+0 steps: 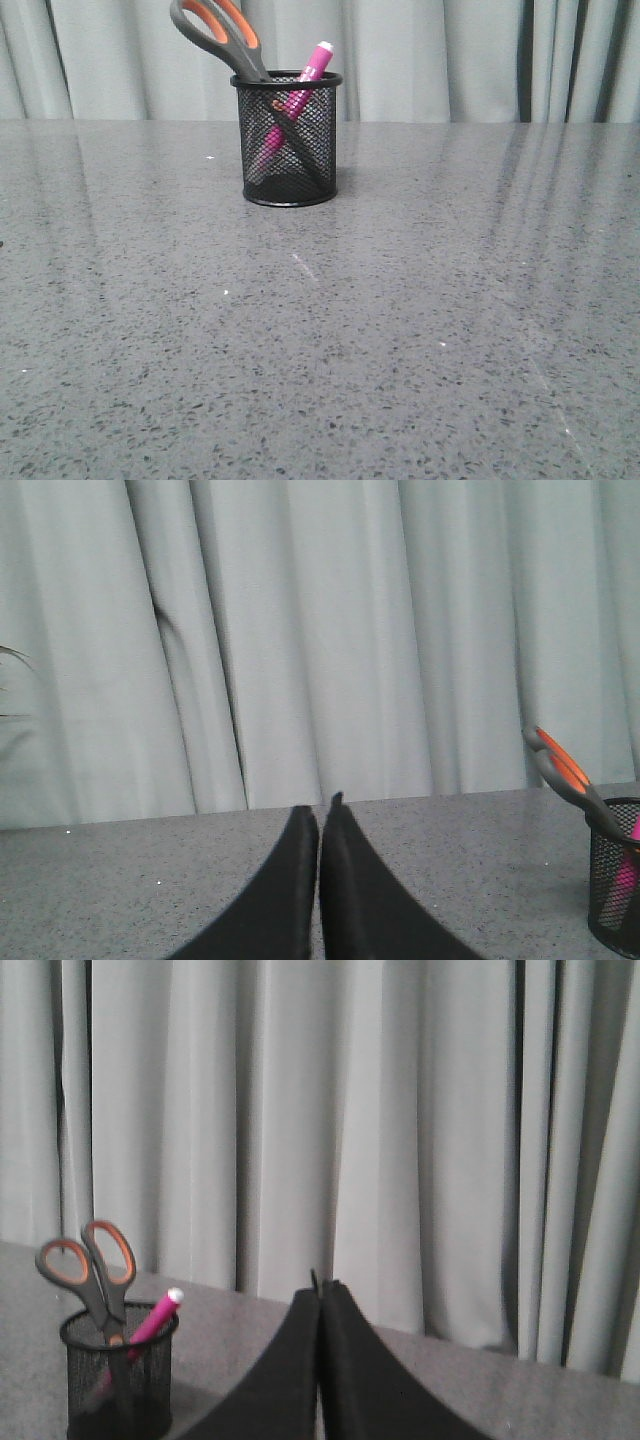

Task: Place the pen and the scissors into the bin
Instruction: 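Open the right gripper and raise it away from the cup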

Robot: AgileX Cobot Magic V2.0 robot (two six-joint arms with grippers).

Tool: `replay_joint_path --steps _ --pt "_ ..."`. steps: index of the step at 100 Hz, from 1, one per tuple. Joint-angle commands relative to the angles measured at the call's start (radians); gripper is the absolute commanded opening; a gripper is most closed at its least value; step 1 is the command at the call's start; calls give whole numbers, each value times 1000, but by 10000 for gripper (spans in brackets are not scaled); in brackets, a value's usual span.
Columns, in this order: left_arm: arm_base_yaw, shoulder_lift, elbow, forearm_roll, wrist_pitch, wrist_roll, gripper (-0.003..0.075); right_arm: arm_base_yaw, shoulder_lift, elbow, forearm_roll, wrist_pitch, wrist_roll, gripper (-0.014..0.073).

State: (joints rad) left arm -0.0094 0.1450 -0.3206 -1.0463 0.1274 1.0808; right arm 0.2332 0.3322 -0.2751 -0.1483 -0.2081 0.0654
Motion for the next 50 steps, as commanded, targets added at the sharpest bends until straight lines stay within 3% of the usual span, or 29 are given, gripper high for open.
replay_joint_path --steps 1,21,50 --pt "-7 -52 19 -28 -51 -10 -22 -10 -86 36 4 -7 -11 -57" --pt "-7 -106 63 -48 -48 -10 -22 -10 -224 136 4 64 -11 -57" --pt "-7 -106 64 -64 -47 -10 -22 -10 -236 152 4 74 -11 -57"
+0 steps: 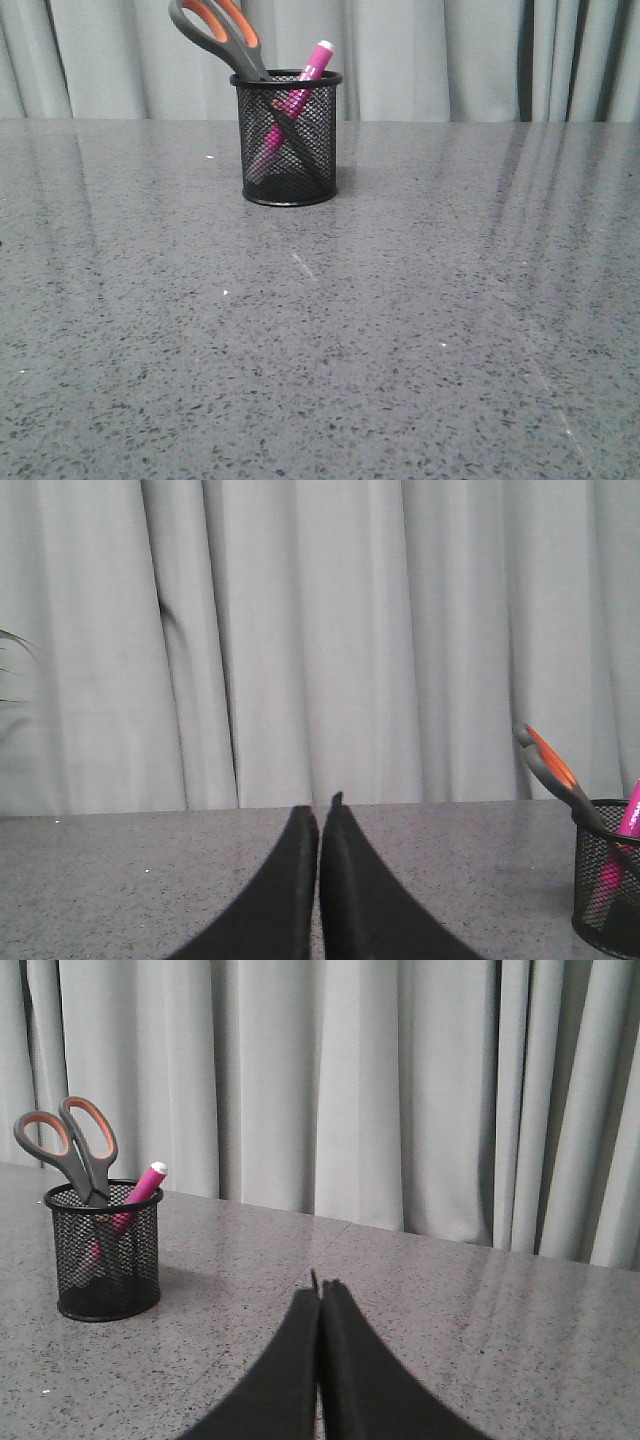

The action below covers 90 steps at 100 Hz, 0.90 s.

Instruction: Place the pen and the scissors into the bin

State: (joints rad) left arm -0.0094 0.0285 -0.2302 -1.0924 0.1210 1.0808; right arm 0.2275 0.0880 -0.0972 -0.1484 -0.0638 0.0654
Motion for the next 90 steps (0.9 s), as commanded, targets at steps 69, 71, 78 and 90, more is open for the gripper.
replay_joint_path --steps 69,71,78,90 --pt "-7 10 -26 2 -41 -10 -22 -5 8 -26 4 -70 -11 -57" --pt "-7 10 -26 30 -41 -10 -22 -5 8 -26 4 -70 -11 -57" --pt "-7 10 -26 150 -1 -26 -22 -5 8 -26 4 -70 -11 -57" --pt "-5 10 -17 492 -1 -436 -22 -5 8 -26 4 -70 -11 -57"
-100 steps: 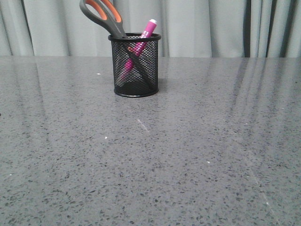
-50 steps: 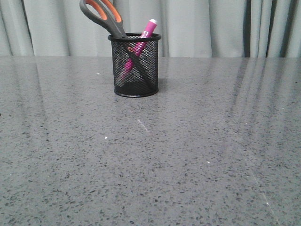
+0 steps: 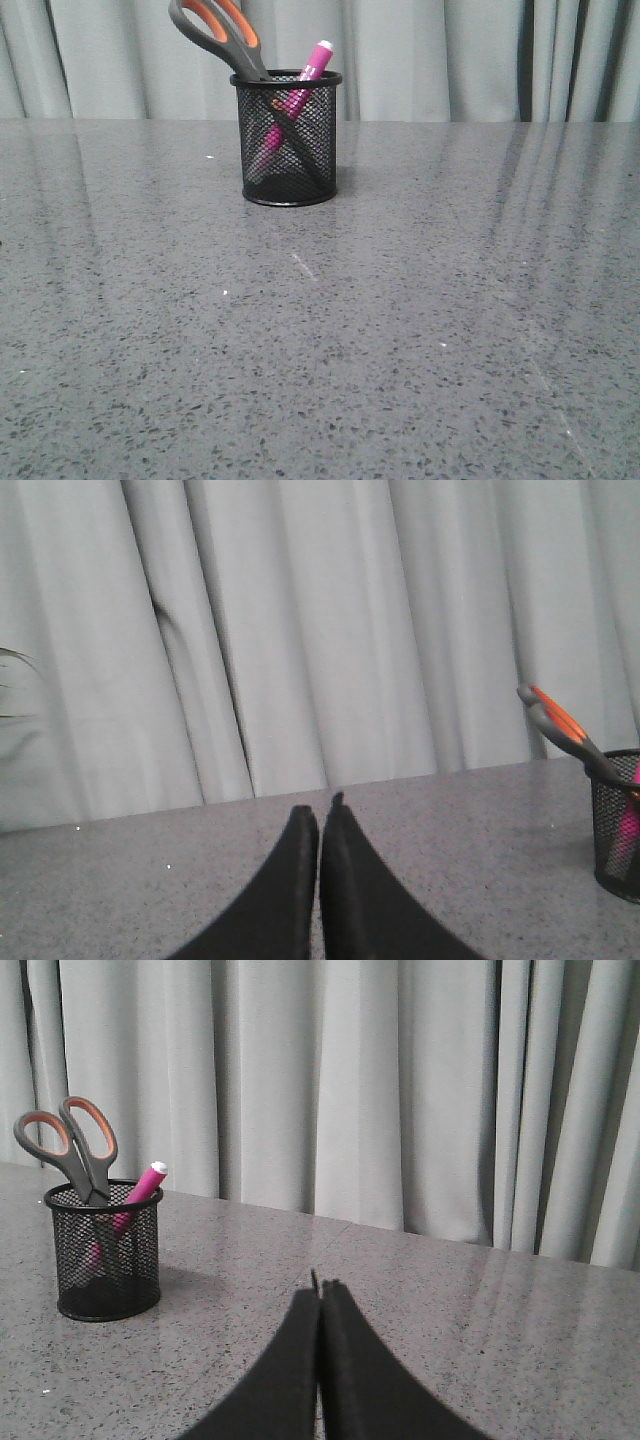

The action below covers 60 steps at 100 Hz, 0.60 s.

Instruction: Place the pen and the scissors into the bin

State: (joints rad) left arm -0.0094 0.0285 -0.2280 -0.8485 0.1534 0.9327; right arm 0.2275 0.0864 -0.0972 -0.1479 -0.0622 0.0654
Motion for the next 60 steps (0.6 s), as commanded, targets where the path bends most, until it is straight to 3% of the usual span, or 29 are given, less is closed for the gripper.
replay_joint_path --steps 1,10,17,31,60 --pt "-5 10 -17 305 -35 -355 -22 -5 10 -26 4 -72 -11 -57" --pt "-5 10 27 619 -70 -717 -22 -5 10 -26 4 -72 -11 -57" --pt "-5 10 78 726 -111 -845 -22 -5 10 -26 4 -72 -11 -57" --pt "-5 3 177 739 -176 -865 -22 -5 10 -26 4 -72 -11 -57" --pt "-7 -58 253 758 -174 -889 -22 -5 10 -26 4 -72 -11 -57"
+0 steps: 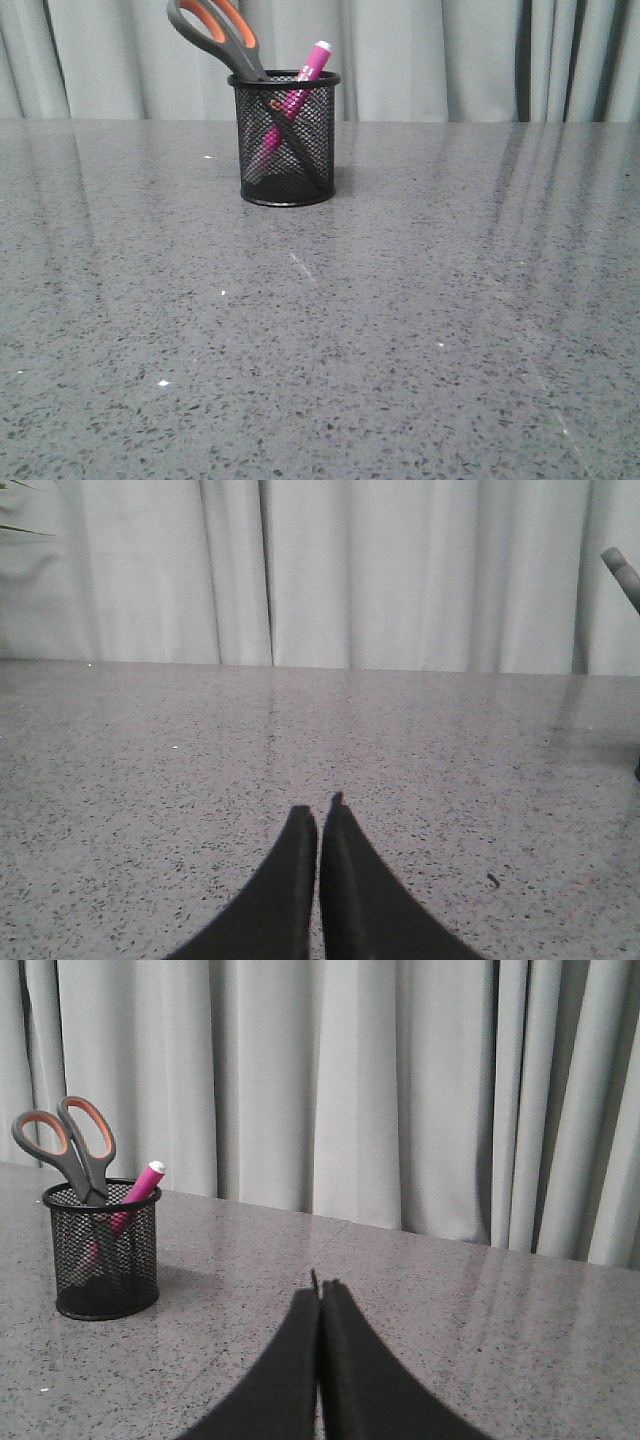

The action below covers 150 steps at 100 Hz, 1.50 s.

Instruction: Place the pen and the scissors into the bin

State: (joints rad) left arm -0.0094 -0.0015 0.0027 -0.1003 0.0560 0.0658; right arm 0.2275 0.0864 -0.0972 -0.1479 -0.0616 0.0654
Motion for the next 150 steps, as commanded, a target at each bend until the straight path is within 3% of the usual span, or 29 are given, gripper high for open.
replay_joint_path --steps 1,105,123,150 --pt "-7 -28 22 10 -81 -22 -22 -5 10 -26 4 -72 -11 -57" --pt "-28 -28 22 10 -81 -22 -22 -7 10 -26 4 -72 -11 -57" --pt "-28 -28 22 10 -81 -22 -22 -87 10 -3 132 21 -21 -57" --pt "-28 -28 22 10 -81 -22 -22 -162 -18 126 134 -10 -21 -57"
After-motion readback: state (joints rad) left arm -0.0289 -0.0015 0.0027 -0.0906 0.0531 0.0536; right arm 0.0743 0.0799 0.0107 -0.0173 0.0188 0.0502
